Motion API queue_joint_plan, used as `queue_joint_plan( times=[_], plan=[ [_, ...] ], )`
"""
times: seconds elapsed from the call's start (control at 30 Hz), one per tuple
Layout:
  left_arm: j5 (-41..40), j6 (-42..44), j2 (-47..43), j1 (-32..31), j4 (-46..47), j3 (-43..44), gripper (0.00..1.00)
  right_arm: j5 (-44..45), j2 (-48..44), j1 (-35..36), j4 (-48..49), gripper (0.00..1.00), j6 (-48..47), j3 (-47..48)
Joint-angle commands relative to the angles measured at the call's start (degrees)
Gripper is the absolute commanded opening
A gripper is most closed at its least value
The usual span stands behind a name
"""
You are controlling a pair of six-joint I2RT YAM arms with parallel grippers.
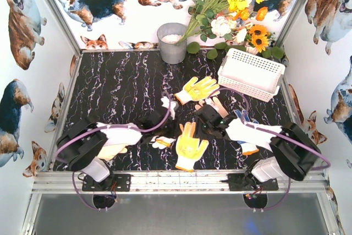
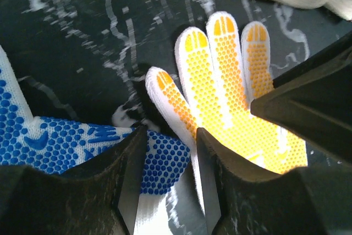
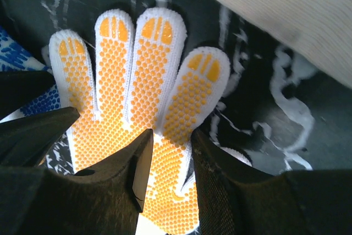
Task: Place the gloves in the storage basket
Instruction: Adjust the glove at the center of the board.
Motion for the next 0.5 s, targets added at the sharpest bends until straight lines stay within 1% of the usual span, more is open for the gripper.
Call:
queue_joint_plan(
  times=[0.0, 0.27, 0.37, 0.47],
  plan=[
    [-3.3, 0.7, -5.1, 3.4, -6.3, -5.6, 0.37, -1.4, 5.0, 0.7, 4.1, 0.37, -3.8, 2.8],
    [-10.3, 2.1, -20.3, 5.9, -16.4, -12.5, 0.4, -1.3, 12.9, 2.7, 3.6, 0.37, -6.5, 9.8],
    [-9.9, 2.5, -25.2, 6.3, -18.5, -12.8, 0.43, -0.9, 13.8, 3.3, 3.0, 0.39, -6.6, 11.0],
    [-7.5, 2.8, -28.1, 6.3, -18.9, -11.7, 0.47, -0.9, 12.3, 3.4, 2.2, 0.43, -6.8, 11.4]
  ],
)
